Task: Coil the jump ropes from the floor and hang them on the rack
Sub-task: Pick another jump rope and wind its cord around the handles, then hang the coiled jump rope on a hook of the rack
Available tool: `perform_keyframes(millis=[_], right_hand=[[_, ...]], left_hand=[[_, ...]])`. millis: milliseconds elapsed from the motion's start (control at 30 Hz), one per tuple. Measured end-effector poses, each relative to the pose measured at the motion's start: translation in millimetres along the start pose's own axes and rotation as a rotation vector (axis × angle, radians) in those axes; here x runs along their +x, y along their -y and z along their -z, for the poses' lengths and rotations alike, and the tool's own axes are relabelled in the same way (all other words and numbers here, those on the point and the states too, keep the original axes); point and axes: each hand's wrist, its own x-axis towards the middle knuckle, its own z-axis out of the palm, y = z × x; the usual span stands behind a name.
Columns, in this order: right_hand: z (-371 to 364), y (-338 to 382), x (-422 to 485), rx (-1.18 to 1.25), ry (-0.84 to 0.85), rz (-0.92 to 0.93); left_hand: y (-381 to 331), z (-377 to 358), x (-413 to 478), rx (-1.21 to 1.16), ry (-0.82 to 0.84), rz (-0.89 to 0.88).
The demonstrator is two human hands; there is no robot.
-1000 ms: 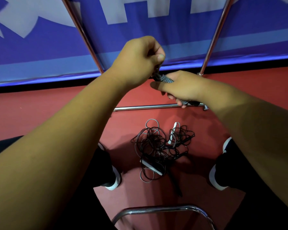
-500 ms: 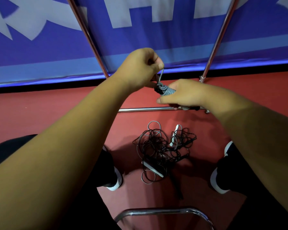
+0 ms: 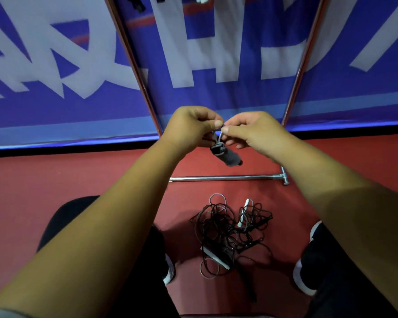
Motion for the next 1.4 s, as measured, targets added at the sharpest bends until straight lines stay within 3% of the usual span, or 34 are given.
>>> perform_keyframes(millis=[167,333,567,833,1100,1400], right_hand=[[-1.1,50.2,-21.6,0.007,-0.048,0.051],[1.7,108.1,-37.0,0.032,-0.109,0.122],[5.0,190.7,-43.1,-0.024,-0.202,0.229],[19.1,275.6,-31.3,-0.017,-0.356,0.294],[58.3,324.6,-10.1,-0.029,-0.366,0.334],[101.8,358.1,39.3,0.0,-0.415,0.246]], left_hand=[[-33.7,13.3,-27.7,-0.071,-0.072,-0.107],[-74.9,37.4,-49.3,-0.099,-0.037,-0.18],[-139.9,75.0,-54.4,-0.051,-0.174,-0.27],[-223.3,97.7,-34.0,-0.052,-0.309,-0.358],[-286.5,108.7,4.6,0.049,-0.365,-0.403],[-326.8,100.7,78.1,0.09,-0.393,-0.437]])
